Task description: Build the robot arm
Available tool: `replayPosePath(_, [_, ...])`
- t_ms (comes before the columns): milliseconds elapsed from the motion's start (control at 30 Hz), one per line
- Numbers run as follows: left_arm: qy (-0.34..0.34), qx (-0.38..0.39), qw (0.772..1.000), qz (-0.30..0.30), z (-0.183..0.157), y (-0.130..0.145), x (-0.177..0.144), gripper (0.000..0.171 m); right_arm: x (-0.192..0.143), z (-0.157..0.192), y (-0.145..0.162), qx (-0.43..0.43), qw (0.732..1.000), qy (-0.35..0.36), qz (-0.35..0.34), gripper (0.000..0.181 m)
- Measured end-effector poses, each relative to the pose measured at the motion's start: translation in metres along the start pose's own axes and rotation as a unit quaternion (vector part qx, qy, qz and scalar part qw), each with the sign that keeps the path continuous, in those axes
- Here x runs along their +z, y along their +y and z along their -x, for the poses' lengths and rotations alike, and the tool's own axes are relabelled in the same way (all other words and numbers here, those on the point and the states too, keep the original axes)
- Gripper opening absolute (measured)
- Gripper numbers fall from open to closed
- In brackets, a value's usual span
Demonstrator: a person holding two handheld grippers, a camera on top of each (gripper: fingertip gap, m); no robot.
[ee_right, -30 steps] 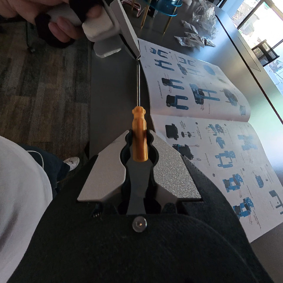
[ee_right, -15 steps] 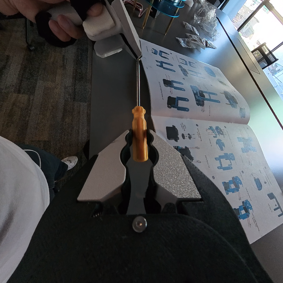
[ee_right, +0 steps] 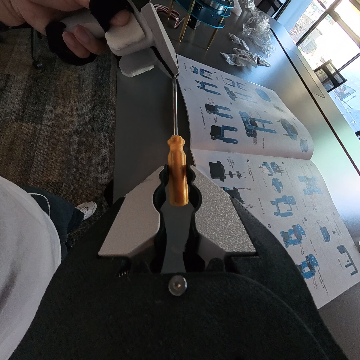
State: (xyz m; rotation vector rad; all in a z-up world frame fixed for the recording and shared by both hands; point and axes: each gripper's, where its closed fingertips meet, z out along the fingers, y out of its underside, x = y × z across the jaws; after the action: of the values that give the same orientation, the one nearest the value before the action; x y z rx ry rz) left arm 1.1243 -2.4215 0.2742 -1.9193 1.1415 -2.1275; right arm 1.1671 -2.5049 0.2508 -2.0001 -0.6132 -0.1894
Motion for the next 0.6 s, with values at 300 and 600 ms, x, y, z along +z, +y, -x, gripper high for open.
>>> replayPosePath(300, [0.002,-0.001,1.000,0.000,-0.0003,-0.0002,0.0003,0.000,0.0006,-0.0005,0.0006,0.001,1.000,0.000,0.001,0.017])
replayPosePath(600, [0.003,-0.005,1.000,0.000,-0.0008,0.0002,0.0010,0.000,-0.0006,-0.0037,-0.0008,0.004,1.000,0.010,-0.005,0.017])
